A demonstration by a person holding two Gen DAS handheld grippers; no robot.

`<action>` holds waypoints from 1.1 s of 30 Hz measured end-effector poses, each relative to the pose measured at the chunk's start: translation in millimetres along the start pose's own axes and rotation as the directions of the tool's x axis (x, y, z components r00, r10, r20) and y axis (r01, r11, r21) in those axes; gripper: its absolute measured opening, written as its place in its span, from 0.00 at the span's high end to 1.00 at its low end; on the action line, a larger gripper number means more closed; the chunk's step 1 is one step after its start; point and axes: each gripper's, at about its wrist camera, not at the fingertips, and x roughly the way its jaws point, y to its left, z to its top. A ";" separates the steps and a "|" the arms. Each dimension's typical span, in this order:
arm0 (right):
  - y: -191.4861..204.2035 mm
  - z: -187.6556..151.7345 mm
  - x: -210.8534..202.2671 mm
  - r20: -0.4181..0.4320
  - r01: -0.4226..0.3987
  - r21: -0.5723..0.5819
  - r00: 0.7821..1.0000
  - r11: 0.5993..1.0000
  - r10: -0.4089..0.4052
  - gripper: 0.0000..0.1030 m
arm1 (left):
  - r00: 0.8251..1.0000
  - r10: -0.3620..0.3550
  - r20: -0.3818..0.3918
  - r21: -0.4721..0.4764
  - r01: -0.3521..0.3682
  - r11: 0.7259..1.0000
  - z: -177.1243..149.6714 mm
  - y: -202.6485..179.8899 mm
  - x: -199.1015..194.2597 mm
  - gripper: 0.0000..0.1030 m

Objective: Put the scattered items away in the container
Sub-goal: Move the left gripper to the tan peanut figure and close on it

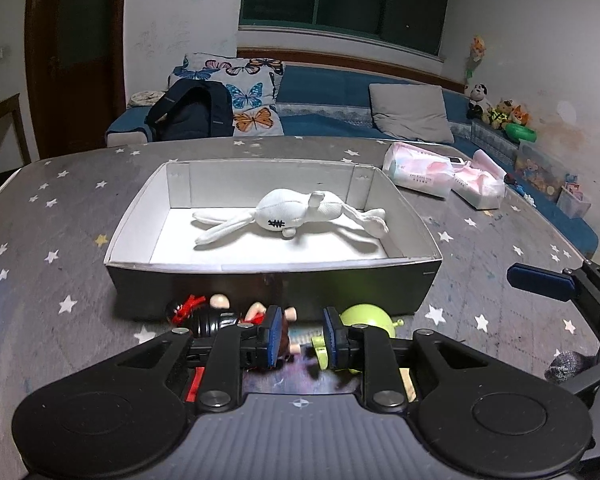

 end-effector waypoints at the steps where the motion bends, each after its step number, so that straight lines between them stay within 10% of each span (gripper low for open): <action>1: 1.8 -1.8 -1.3 0.003 0.000 0.004 1.000 1.000 0.000 0.00 | 1.000 0.000 0.001 -0.005 0.000 1.000 -1.8 0.3 -1.3 0.75; 33: 11.5 -31.8 8.5 -0.069 0.017 0.124 0.998 0.992 -0.009 0.00 | 0.998 0.015 -0.067 -0.041 -0.018 0.999 -31.1 -3.1 3.3 0.74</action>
